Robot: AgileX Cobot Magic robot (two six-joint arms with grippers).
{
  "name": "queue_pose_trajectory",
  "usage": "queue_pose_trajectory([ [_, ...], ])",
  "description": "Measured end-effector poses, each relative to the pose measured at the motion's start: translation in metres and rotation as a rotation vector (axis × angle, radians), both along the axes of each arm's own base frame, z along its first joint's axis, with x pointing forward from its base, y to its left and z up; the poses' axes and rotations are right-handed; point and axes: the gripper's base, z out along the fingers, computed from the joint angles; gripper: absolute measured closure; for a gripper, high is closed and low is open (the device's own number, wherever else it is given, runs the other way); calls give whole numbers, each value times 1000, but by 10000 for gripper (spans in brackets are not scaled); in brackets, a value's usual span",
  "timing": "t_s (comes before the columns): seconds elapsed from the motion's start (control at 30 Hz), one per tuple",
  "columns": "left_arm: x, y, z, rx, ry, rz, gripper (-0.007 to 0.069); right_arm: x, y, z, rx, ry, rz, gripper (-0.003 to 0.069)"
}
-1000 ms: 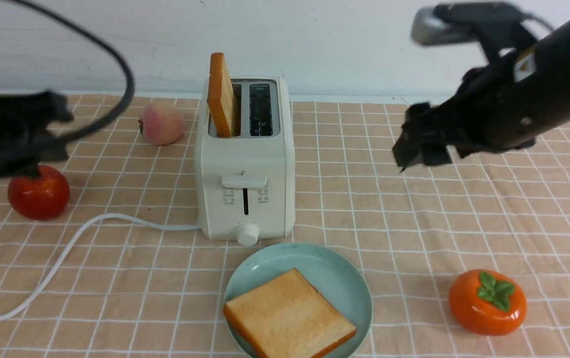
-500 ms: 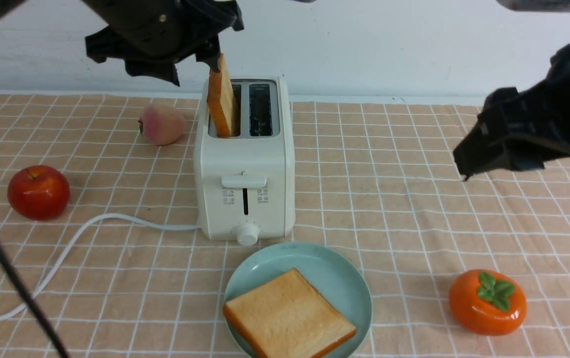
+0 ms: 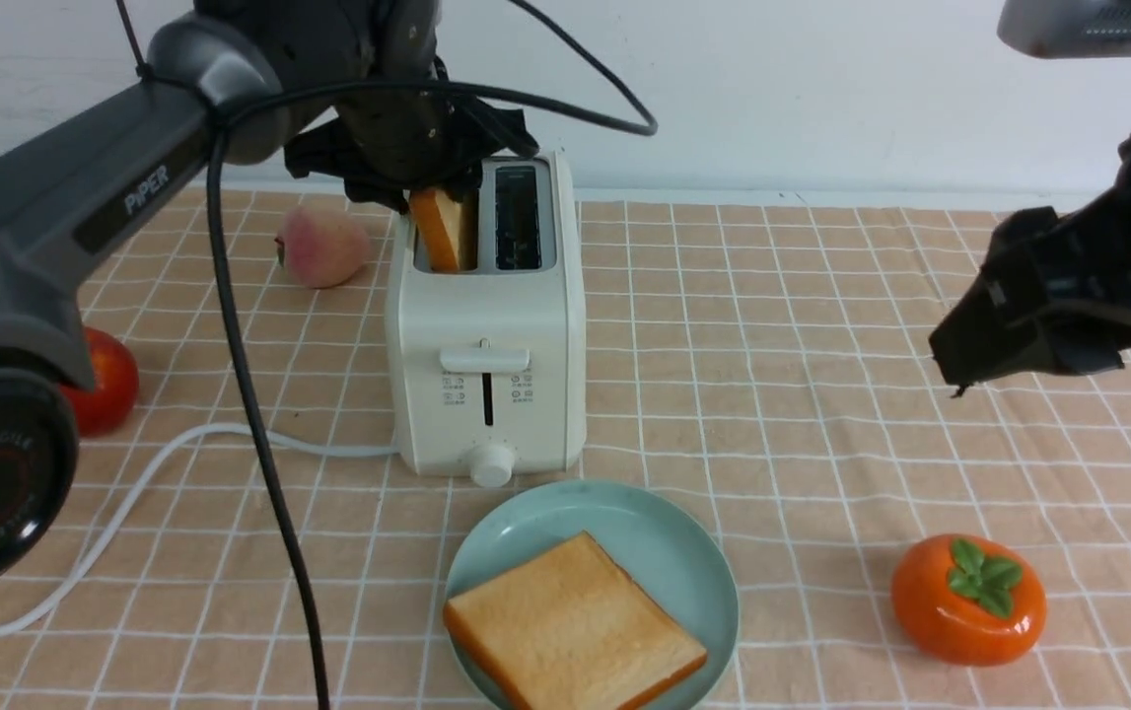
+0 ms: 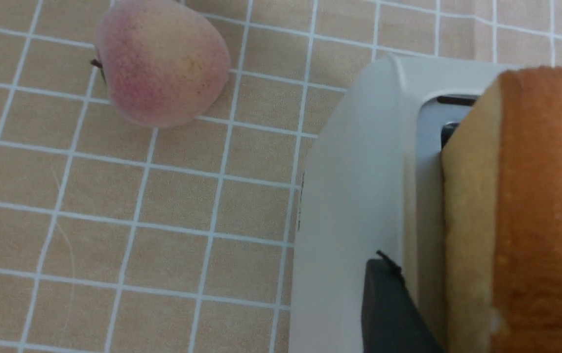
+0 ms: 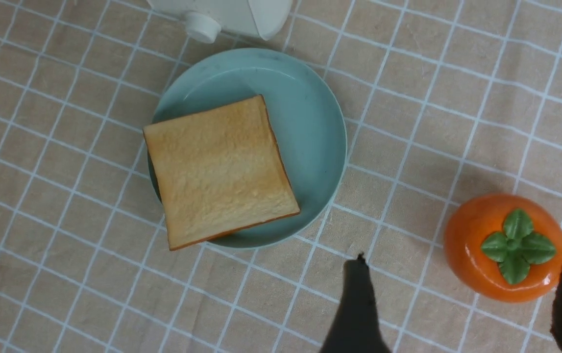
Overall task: Take toasted bread from bread machine on light coffee tablecloth place on plate.
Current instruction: 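Reach for a toast slice standing in the toaster with the left gripper, then place the slice of bread on the plate with the left gripper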
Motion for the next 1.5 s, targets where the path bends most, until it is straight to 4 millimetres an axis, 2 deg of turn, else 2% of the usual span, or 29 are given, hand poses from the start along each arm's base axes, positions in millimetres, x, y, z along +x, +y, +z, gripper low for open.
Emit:
queue_pose_trajectory([
  [0.07, -1, 1, 2, 4, -1, 0, 421, -2, -1, 2, 2, -7, 2, 160],
  [0.1, -1, 1, 2, 5, -1, 0, 421, -2, -1, 2, 3, -9, 2, 160],
  [0.13, -3, 0, 6, -13, 0, 0, 513, -3, -2, 3, 4, -12, 2, 161],
  [0.27, -12, 2, 23, -22, -16, -9, 518, -4, -2, 4, 5, -14, 2, 161],
  [0.37, -37, 12, 73, -34, -105, -27, 516, -4, -3, 4, -5, -17, -1, 161],
  [0.4, -39, 13, 77, -36, -111, -27, 516, -4, -3, 4, -6, -18, -1, 161],
  [0.43, -61, 22, 111, -59, -163, -32, 516, -3, -4, 3, -19, -24, -5, 161],
  [0.47, -77, 27, 130, -75, -188, -40, 516, -3, -5, 3, -26, -27, -7, 161],
  [0.5, -90, 31, 144, -96, -201, -51, 516, -3, -5, 3, -32, -30, -10, 161],
  [0.53, -93, 32, 148, -97, -205, -57, 516, -3, -6, 3, -34, -31, -11, 161],
  [0.57, -110, 36, 165, -116, -224, -77, 516, -2, -6, 3, -41, -34, -13, 161],
  [0.6, -142, 39, 187, -149, -246, -160, 516, -3, -7, 3, -46, -38, -15, 161],
  [0.63, -156, 40, 195, -151, -262, -203, 516, -2, -7, 3, -46, -38, -15, 161],
  [0.7, -189, 32, 199, -177, -249, -355, 516, -2, -7, 4, -44, -43, -15, 161],
  [0.73, -191, 32, 199, -187, -244, -359, 516, -2, -7, 4, -44, -43, -15, 161],
  [0.77, -211, 27, 196, -205, -225, -454, 516, -2, -7, 4, -43, -46, -16, 161],
  [0.8, -222, 19, 183, -239, -171, -527, 516, -2, -7, 4, -41, -48, -16, 161],
  [0.83, -226, 17, 178, -245, -155, -556, 516, -2, -7, 4, -41, -49, -16, 161],
  [0.87, -239, 7, 151, -306, -66, -636, 516, -2, -6, 4, -40, -51, -16, 161],
  [0.93, -245, -3, 116, -365, 20, -688, 516, -2, -6, 4, -40, -51, -16, 161],
  [0.97, -245, -4, 111, -376, 32, -684, 516, -2, -6, 4, -40, -51, -16, 161],
  [1.03, -244, -15, 53, -462, 131, -678, 516, -1, -6, 4, -38, -55, -17, 161],
  [1.07, -242, -18, 31, -499, 160, -652, 516, -1, -6, 5, -37, -56, -17, 161],
  [1.1, -242, -18, 28, -507, 161, -647, 516, -1, -6, 5, -37, -56, -17, 161],
  [1.13, -238, -20, 1, -556, 186, -593, 516, -1, -6, 5, -36, -58, -17, 161],
  [1.23, -229, -24, -48, -676, 239, -439, 516, -1, -6, 5, -34, -62, -17, 161],
  [1.33, -220, -29, -74, -727, 266, -372, 516, -1, -6, 5, -33, -64, -18, 161],
  [1.5, -198, -29, -107, -682, 233, -234, 514, -1, -5, 5, -16, -63, -14, 161],
])
